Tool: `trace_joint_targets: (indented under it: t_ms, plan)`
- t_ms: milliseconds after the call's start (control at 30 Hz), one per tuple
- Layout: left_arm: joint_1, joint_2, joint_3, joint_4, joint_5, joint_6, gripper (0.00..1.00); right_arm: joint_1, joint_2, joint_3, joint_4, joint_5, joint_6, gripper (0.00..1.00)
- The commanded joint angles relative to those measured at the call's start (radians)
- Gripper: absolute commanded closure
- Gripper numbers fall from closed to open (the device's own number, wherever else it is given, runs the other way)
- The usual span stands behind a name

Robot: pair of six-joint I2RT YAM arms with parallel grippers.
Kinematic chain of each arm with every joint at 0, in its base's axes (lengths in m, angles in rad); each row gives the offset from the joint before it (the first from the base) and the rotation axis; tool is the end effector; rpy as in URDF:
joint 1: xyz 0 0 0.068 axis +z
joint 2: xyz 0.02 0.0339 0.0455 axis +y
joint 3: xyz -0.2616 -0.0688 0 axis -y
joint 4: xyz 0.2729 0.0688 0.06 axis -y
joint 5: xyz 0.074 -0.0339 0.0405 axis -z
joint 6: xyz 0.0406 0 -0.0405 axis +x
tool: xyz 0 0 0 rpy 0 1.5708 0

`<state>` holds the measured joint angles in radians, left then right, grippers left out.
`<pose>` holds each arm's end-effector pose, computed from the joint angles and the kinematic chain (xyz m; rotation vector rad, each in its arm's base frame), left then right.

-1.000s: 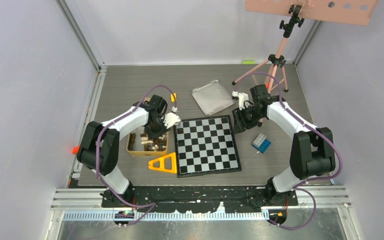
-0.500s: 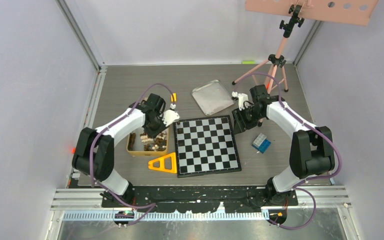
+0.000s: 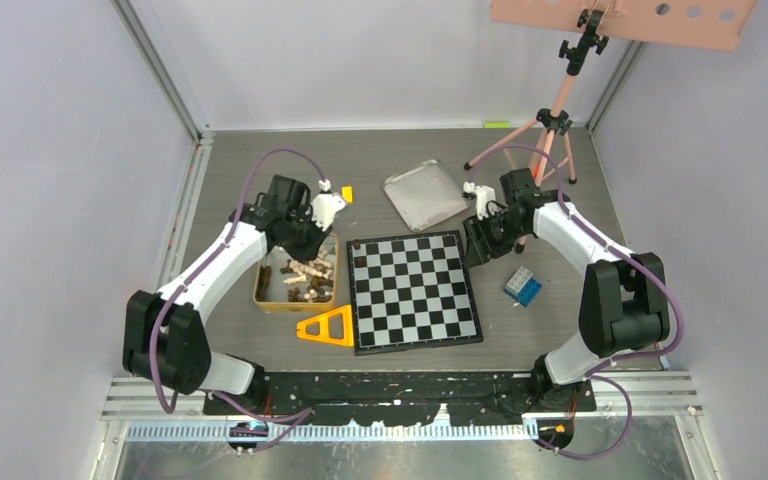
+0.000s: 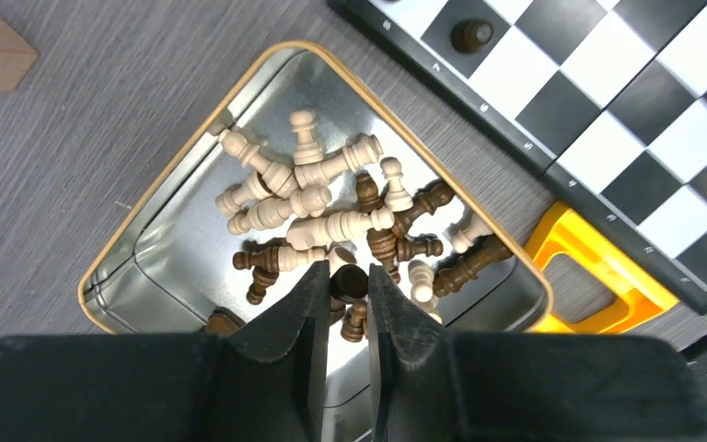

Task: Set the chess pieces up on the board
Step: Pick up the chess piece from the storage box.

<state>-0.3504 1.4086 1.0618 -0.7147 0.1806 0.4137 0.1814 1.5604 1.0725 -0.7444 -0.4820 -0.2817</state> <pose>0.2890 -0.1134 0.2359 1.0339 2.4075 -0.2155 0.3143 0.0768 0.1964 -0.7332 2.6135 0.6425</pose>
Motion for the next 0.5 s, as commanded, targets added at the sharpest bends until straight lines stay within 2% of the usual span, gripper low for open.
trace_joint_targets:
  t_ms: [0,167,267,367,467]
  plan:
    - [0.032,-0.071,0.069,0.054,0.16,-0.136,1.0,-0.001,-0.031,0.078,-0.017,-0.115,0.005,0.51]
    - [0.032,-0.065,0.168,0.123,0.388,-0.321,1.0,0.017,-0.058,0.17,0.026,-0.253,0.053,0.5]
    - [0.033,-0.042,0.182,0.252,0.517,-0.495,1.0,0.054,-0.073,0.175,0.194,-0.334,0.188,0.49]
    - [0.033,-0.004,0.189,0.384,0.586,-0.656,1.0,0.117,-0.092,0.148,0.379,-0.331,0.301,0.45]
    - [0.033,0.016,0.203,0.445,0.594,-0.724,1.0,0.211,-0.067,0.152,0.445,-0.293,0.332,0.4]
